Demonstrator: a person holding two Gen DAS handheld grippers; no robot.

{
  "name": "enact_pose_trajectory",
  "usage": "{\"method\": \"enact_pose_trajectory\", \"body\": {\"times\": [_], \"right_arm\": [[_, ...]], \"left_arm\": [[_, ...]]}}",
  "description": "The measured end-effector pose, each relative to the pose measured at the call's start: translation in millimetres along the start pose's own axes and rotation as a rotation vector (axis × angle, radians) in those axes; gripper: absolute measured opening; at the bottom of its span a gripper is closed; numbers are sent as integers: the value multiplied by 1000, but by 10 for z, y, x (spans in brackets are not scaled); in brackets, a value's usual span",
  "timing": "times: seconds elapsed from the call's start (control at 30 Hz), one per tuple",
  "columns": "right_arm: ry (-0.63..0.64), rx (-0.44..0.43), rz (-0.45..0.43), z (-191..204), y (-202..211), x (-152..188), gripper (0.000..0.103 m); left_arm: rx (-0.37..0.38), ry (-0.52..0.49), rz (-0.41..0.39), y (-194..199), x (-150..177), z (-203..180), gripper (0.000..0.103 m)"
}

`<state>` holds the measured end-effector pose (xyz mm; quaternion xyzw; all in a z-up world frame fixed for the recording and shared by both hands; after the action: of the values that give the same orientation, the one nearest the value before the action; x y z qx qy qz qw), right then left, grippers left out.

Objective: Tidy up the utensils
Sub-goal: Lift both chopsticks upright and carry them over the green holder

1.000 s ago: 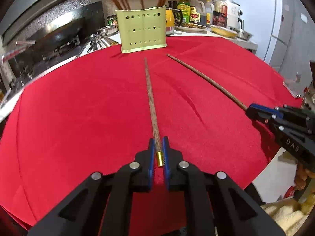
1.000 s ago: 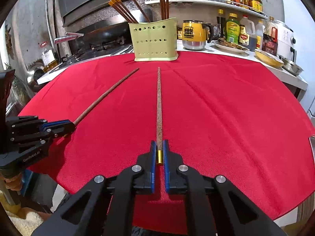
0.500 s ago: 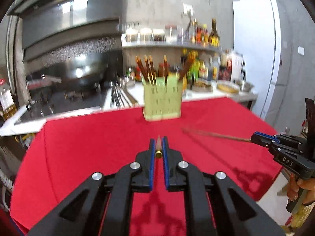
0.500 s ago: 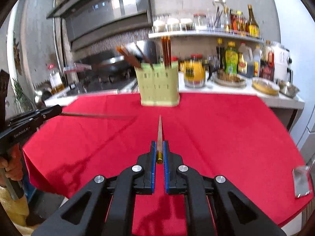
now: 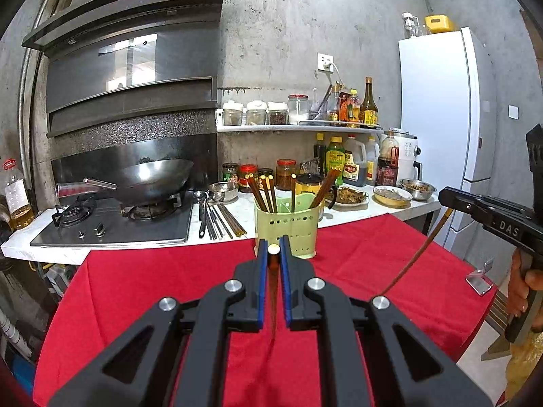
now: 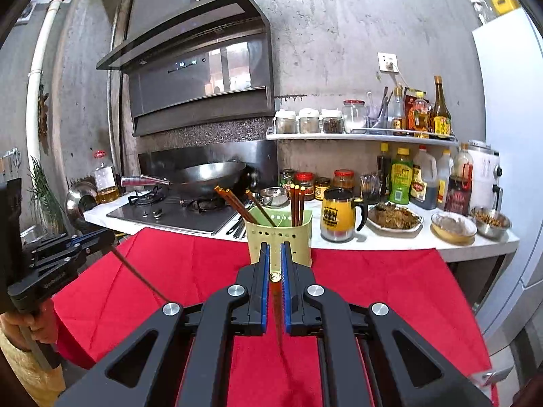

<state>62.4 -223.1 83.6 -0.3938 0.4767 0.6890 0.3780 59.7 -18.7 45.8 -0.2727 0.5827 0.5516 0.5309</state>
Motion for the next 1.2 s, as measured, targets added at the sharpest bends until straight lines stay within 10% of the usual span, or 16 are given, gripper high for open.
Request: {"method": "enact_pose_trajectory", "body": {"times": [0.33,0.87,1.2], "right_arm": [[11,40,-4,-42,-165,-52,7],[-13,70,241,-222,-816,814,7],[-9,70,226,-225,-728,734,6]], "left_arm": [[2,9,2,-95,-8,90,7],[56,29,264,-659,798,-22,7],[46,27,244,-610,670,-12,7]]}}
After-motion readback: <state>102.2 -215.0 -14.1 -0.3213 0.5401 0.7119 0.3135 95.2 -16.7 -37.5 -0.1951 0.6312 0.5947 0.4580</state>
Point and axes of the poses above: each gripper's, at about its wrist camera, not at the fingertips, and y roughly against the way its jaws point, z to its left, x to its underside, the point moved 5 cm from there along -y, roughly the way its jaws point, and after that the axes turned 10 degrees about -y, right-handed, at the moved point
